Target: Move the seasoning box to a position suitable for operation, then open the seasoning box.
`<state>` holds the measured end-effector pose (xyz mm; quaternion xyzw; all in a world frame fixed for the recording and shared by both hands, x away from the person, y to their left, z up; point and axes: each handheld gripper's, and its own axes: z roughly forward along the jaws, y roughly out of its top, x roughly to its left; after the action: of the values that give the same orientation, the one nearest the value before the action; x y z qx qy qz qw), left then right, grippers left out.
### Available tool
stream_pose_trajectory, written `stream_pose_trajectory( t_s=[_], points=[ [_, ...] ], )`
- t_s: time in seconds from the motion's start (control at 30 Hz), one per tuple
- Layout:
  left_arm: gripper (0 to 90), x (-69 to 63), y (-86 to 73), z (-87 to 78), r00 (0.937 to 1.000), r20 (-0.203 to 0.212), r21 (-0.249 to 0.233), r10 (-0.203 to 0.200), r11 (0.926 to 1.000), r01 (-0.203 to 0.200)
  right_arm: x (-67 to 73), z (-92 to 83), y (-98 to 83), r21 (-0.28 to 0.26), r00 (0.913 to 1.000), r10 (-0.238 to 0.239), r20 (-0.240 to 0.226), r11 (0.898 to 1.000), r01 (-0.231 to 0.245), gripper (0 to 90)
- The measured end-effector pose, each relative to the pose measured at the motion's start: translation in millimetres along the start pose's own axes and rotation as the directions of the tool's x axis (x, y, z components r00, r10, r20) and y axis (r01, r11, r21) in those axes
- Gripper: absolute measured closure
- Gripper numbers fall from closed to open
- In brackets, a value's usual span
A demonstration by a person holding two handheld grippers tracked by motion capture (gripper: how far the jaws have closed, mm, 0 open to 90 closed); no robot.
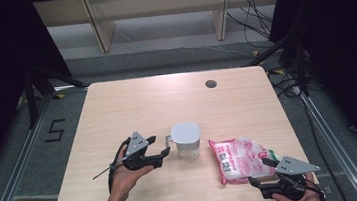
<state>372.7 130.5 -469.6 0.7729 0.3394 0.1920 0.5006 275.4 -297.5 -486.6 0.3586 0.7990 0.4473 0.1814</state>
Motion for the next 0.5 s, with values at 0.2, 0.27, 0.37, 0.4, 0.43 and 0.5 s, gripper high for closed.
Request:
stream_pose_trajectory(
  t_s=[0.2,0.27,0.37,0.4,0.43,0.5],
  points=[
    [31.3,-2.2,2.6,-2.6,0.9998,-0.015,0.009,-0.011,0.9999,0.011,3.9,-0.9,0.2,0.004,0.9995,0.028,0.012,1.000,-0.028,19.4],
    [31.3,-2.4,3.9,-4.1,0.9997,-0.019,0.012,-0.016,0.9998,0.016,3.7,-0.8,0.1,-0.002,0.9996,0.023,0.013,1.000,-0.023,19.4],
    [32.2,-3.4,6.7,-5.8,0.9991,-0.028,0.008,-0.031,0.9995,0.031,4.2,-1.2,0.7,0.003,0.9997,0.025,0.005,1.000,-0.025,19.4],
    [33.6,-3.5,7.3,-5.3,0.9987,-0.018,-0.005,-0.048,0.9988,0.048,2.3,-0.6,1.4,0.000,1.0000,-0.007,0.006,1.000,0.007,19.5],
    [34.3,-3.4,8.3,-6.5,0.9985,-0.027,-0.005,-0.047,0.9989,0.047,4.0,-0.6,1.2,0.002,0.9999,0.008,0.014,1.000,-0.008,19.4],
    [38.7,-3.7,8.8,-6.8,0.9982,-0.027,-0.015,-0.054,0.9984,0.054,3.2,-0.4,1.3,-0.001,0.9999,-0.007,0.015,1.000,0.007,19.4]
  ],
)
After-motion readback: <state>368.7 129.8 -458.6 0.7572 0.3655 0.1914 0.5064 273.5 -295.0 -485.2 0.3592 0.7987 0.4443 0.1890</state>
